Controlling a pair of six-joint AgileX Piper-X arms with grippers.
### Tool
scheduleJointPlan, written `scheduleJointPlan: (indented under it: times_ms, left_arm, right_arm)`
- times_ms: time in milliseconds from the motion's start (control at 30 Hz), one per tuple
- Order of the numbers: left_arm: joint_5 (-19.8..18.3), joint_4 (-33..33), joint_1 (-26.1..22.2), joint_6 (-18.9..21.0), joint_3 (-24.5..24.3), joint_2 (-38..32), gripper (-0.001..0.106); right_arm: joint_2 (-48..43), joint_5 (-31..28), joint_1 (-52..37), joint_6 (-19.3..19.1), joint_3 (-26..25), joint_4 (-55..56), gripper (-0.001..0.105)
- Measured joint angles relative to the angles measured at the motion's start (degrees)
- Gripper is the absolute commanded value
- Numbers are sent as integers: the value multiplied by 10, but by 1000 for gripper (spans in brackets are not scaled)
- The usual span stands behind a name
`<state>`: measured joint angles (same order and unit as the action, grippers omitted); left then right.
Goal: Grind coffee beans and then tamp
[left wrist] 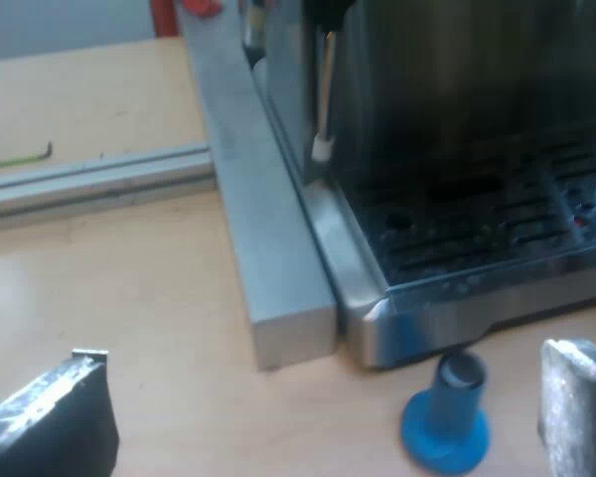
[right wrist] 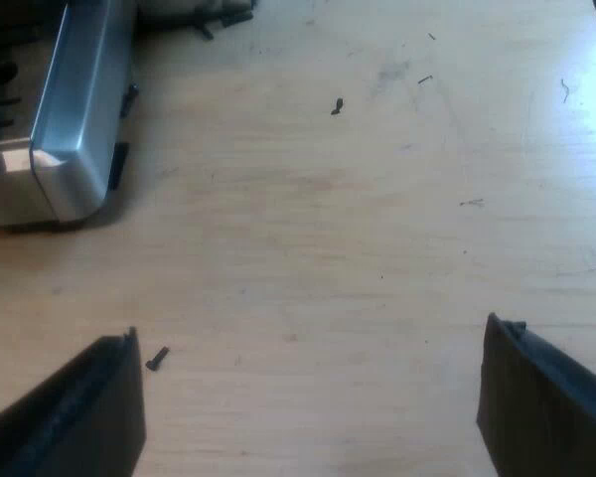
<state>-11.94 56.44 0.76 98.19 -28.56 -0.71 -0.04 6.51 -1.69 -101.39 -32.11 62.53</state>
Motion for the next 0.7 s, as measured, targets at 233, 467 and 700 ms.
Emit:
scheduleJointPlan:
  times_ms: [233, 467, 700]
  left_arm:
    - [-20, 0, 66, 1, -49, 0, 87]
    - [-90, -8, 113, 2, -60, 15, 87]
    - [-169, -51, 156, 0, -60, 43, 87]
  right_arm:
    - [78, 3, 58, -5, -64, 6, 71]
    - [152, 26, 116, -21, -112, 25, 71]
    - [204, 116, 178, -36, -124, 21, 71]
